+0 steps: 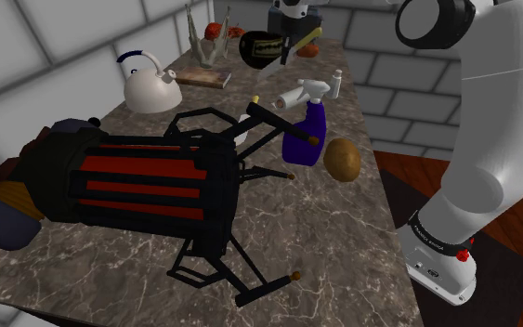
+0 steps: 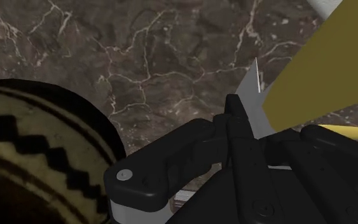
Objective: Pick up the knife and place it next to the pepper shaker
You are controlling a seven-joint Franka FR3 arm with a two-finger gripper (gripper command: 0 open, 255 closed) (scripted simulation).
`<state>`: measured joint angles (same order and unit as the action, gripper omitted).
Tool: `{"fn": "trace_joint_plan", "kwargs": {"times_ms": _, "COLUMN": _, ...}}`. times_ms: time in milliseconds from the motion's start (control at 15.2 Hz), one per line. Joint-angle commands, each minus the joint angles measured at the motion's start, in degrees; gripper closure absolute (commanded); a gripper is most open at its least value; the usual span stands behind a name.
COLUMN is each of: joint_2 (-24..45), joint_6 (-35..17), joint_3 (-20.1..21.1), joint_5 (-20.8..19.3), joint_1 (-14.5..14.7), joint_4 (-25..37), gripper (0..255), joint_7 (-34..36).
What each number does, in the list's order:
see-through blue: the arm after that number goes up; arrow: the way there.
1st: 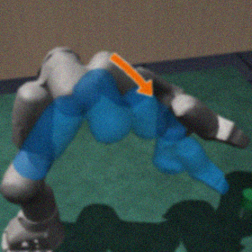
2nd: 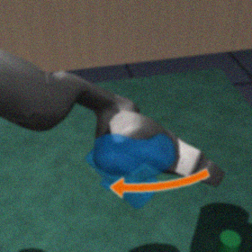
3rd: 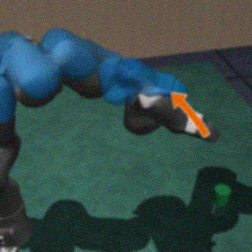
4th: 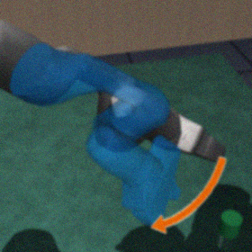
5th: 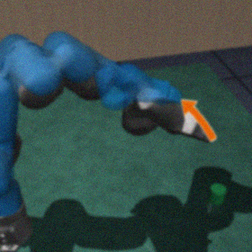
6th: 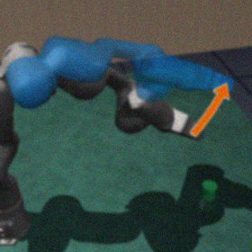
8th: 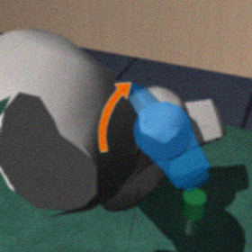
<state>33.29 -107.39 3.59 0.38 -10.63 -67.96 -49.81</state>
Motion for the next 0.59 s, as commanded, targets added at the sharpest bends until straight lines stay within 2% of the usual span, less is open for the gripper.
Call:
{"fn": "trace_joint_plan", "kwargs": {"times_ms": 0, "joint_2": -0.11, "joint_6": -1.79, "joint_3": 0.0, "joint_5": 0.01, "joint_1": -0.01, "joint_4": -1.88, "gripper": 255, "joint_7": -0.02}}
{"fn": "trace_joint_plan", "kwargs": {"times_ms": 528, "joint_2": 0.57, "joint_6": -7.55, "joint_3": -0.03, "joint_5": 0.02, "joint_1": -0.07, "joint_4": -6.96, "gripper": 255, "joint_7": -0.17}}
